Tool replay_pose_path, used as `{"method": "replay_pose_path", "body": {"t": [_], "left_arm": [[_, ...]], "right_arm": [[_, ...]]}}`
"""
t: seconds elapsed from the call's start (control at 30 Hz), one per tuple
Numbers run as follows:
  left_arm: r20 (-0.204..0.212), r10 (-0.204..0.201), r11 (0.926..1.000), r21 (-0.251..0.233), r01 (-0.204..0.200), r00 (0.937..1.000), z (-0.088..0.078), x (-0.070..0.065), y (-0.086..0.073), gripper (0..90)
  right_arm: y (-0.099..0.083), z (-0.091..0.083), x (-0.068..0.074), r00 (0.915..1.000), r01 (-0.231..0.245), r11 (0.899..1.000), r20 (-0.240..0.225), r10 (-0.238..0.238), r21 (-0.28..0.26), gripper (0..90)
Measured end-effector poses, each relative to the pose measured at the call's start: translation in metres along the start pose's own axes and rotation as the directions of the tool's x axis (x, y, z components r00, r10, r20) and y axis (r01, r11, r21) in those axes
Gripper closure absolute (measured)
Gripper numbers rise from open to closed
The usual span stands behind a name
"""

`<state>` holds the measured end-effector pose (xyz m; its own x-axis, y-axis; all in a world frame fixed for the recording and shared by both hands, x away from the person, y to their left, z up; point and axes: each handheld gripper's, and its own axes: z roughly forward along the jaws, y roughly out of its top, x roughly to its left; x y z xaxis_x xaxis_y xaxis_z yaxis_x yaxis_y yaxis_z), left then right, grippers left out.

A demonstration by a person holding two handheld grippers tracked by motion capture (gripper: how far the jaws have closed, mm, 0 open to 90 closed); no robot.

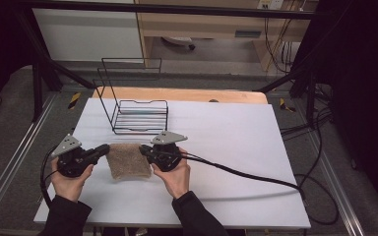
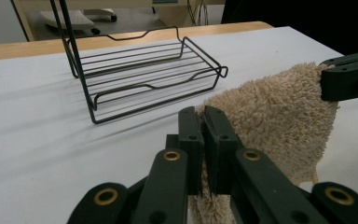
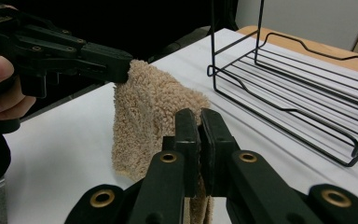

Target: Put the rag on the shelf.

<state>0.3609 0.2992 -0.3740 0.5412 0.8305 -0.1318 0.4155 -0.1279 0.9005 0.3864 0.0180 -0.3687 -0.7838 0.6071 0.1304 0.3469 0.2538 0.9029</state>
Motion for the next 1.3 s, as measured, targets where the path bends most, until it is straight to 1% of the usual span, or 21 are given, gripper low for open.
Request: {"method": "replay_pose_path", "body": {"t": [0.23, 0.4, 0.53, 0.63, 0.77, 1.1, 1.3], "left_arm": [[0.003, 0.007, 0.9997, -0.026, -0.007, 1.0000, -0.004, -0.003, 0.004, 86.0], [-0.003, 0.024, 0.9989, -0.040, -0.024, 0.9997, -0.005, -0.007, 0.008, 86.0], [-0.017, 0.034, 0.9987, -0.038, -0.034, 0.9993, -0.006, -0.010, 0.010, 86.0], [-0.021, 0.035, 0.9987, -0.037, -0.036, 0.9992, -0.005, -0.012, 0.012, 86.0], [-0.023, 0.032, 0.9984, -0.046, -0.033, 0.9992, -0.006, -0.014, 0.015, 86.0], [-0.017, 0.039, 0.9960, -0.080, -0.040, 0.9991, -0.009, -0.017, 0.031, 86.1], [-0.014, 0.047, 0.9932, -0.106, -0.048, 0.9988, -0.010, -0.020, 0.040, 86.1]], "right_arm": [[0.004, -0.007, 0.002, 0.9999, 0.010, 1.000, -0.002, -0.010, -0.029, 86.8], [0.006, -0.010, 0.002, 0.9998, 0.019, 0.999, 0.003, -0.018, -0.037, 86.8], [0.008, -0.013, 0.002, 0.9997, 0.023, 0.999, 0.000, -0.023, -0.041, 86.8], [0.010, -0.015, 0.002, 0.9996, 0.026, 0.999, 0.002, -0.026, -0.040, 86.8], [0.013, -0.018, 0.001, 0.9997, 0.025, 0.998, 0.000, -0.025, -0.054, 86.8], [0.022, -0.027, -0.002, 0.9996, 0.029, 0.996, 0.005, -0.029, -0.084, 86.9], [0.029, -0.032, -0.004, 0.9996, 0.026, 0.993, 0.012, -0.025, -0.115, 86.9]]}}
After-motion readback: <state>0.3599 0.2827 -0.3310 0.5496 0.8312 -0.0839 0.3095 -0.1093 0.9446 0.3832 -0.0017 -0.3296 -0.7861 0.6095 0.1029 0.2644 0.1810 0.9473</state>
